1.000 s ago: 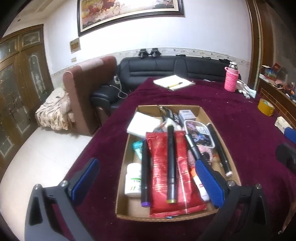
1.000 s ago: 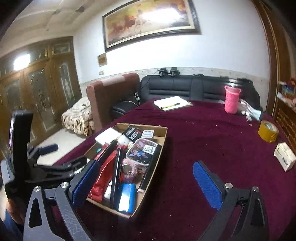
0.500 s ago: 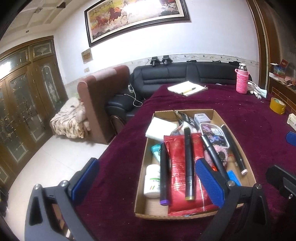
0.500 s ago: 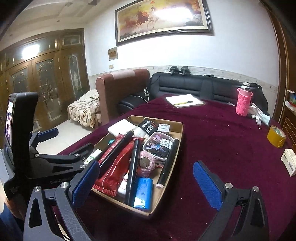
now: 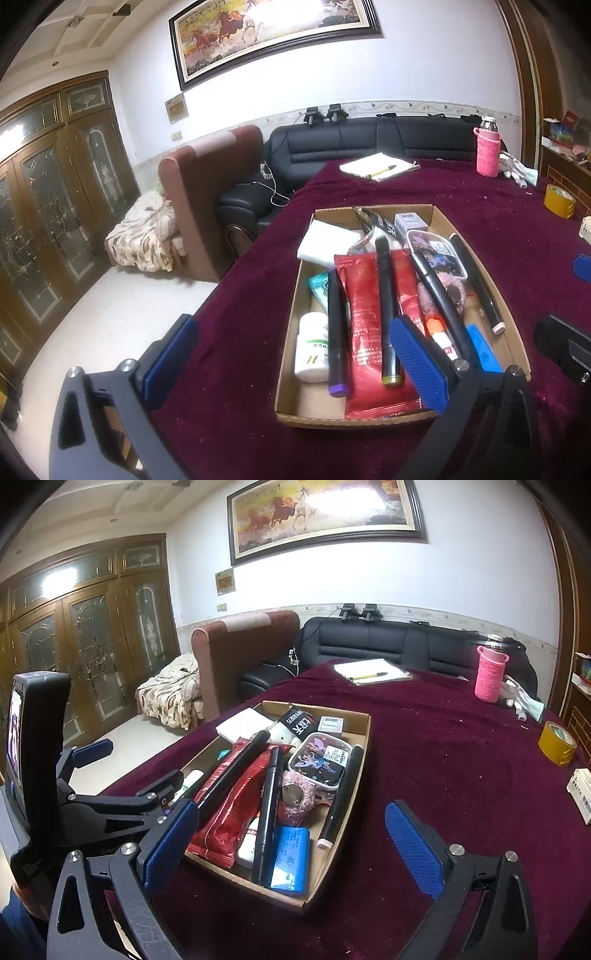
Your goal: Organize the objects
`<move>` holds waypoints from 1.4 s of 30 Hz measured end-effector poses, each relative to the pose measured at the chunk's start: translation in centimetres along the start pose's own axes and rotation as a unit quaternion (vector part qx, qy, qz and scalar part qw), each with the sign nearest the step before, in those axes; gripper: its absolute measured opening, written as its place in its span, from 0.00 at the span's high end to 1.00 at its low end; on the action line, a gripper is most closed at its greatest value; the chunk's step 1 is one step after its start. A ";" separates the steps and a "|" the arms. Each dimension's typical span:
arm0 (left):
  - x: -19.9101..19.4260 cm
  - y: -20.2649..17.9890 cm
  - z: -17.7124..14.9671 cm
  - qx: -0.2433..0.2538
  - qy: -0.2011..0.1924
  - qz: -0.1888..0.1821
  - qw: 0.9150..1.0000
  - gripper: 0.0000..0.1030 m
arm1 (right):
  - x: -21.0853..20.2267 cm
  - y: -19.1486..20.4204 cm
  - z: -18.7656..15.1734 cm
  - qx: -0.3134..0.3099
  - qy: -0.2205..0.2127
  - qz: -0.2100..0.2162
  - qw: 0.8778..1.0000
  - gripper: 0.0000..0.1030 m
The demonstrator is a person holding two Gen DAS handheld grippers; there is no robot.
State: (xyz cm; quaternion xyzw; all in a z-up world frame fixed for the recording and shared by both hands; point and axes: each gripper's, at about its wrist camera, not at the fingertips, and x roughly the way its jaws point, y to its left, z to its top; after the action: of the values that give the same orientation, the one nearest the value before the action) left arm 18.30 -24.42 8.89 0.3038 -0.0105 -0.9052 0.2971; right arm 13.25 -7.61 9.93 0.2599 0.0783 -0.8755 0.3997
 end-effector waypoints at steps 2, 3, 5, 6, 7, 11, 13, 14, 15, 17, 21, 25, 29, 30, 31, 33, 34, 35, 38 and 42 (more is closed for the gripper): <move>-0.1 -0.3 0.0 0.004 -0.002 0.005 1.000 0.00 | 0.0 -0.2 0.0 0.003 0.001 0.002 1.000 0.00; -0.1 -0.5 -0.1 0.006 -0.003 0.006 1.000 0.00 | 0.0 -0.2 0.0 0.004 0.002 0.002 1.000 0.00; -0.1 -0.8 -0.1 0.009 -0.003 0.011 1.000 0.00 | 0.1 -0.5 -0.1 0.006 0.003 0.001 1.000 0.00; -0.1 -0.9 -0.1 0.010 -0.004 0.014 1.000 0.00 | 0.2 -0.6 -0.1 0.008 0.004 0.002 1.000 0.00; -0.1 -1.0 -0.1 0.012 -0.004 0.016 1.000 0.00 | 0.2 -0.6 -0.1 0.009 0.005 0.002 1.000 0.00; -0.1 -1.2 0.0 0.015 -0.004 0.018 1.000 0.00 | 0.2 -0.9 -0.1 0.013 0.005 0.002 1.000 0.00; -0.2 -1.2 0.0 0.016 -0.005 0.017 1.000 0.00 | 0.3 -1.1 -0.1 0.017 0.005 0.001 1.000 0.00; -0.3 -1.3 -0.1 0.017 -0.006 0.018 1.000 0.00 | 0.3 -1.2 -0.1 0.018 0.006 0.002 1.000 0.00; -0.3 -1.3 -0.1 0.018 -0.006 0.018 1.000 0.00 | 0.4 -1.3 -0.2 0.020 0.007 0.003 1.000 0.00; -0.2 -1.4 -0.1 0.021 -0.007 0.019 1.000 0.00 | 0.4 -1.4 -0.2 0.023 0.007 0.003 1.000 0.00; -0.1 -1.5 -0.1 0.021 -0.007 0.017 1.000 0.00 | 0.4 -1.4 -0.1 0.025 0.008 0.002 1.000 0.00; -0.1 -1.5 -0.1 0.023 -0.007 0.018 1.000 0.00 | 0.6 -1.3 0.0 0.025 0.010 0.004 1.000 0.00; -0.1 -1.7 -0.1 0.024 -0.006 0.016 1.000 0.00 | 0.6 -1.3 -0.1 0.026 0.012 0.004 1.000 0.00; -0.1 -1.6 -0.1 0.024 -0.007 0.016 1.000 0.00 | 0.6 -1.3 -0.1 0.027 0.012 0.004 1.000 0.00; -0.1 -1.7 -0.1 0.025 -0.008 0.019 0.999 0.00 | 0.5 -1.3 -0.1 0.027 0.011 0.005 1.000 0.00; -0.1 -1.7 -0.1 0.026 -0.010 0.023 0.999 0.00 | 0.6 -1.3 -0.1 0.028 0.011 0.004 1.000 0.00; -0.2 -1.6 -0.2 0.026 -0.011 0.022 0.999 0.00 | 0.5 -1.3 -0.1 0.029 0.011 0.004 1.000 0.00; -0.2 -1.7 -0.2 0.028 -0.011 0.019 0.999 0.00 | 0.5 -1.4 -0.1 0.029 0.011 0.005 1.000 0.00; -0.3 -1.9 -0.4 0.033 -0.012 0.018 0.999 0.00 | 0.6 -1.4 -0.1 0.030 0.012 0.005 0.999 0.00; -0.4 -2.0 -0.5 0.037 -0.012 0.019 0.999 0.00 | 0.7 -1.4 -0.1 0.031 0.011 0.005 0.999 0.00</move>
State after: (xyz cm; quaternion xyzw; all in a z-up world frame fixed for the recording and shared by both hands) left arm 17.73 -22.53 8.32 0.3031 -0.0537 -0.9020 0.3027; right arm 11.86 -7.10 9.43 0.2824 0.0540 -0.8727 0.3947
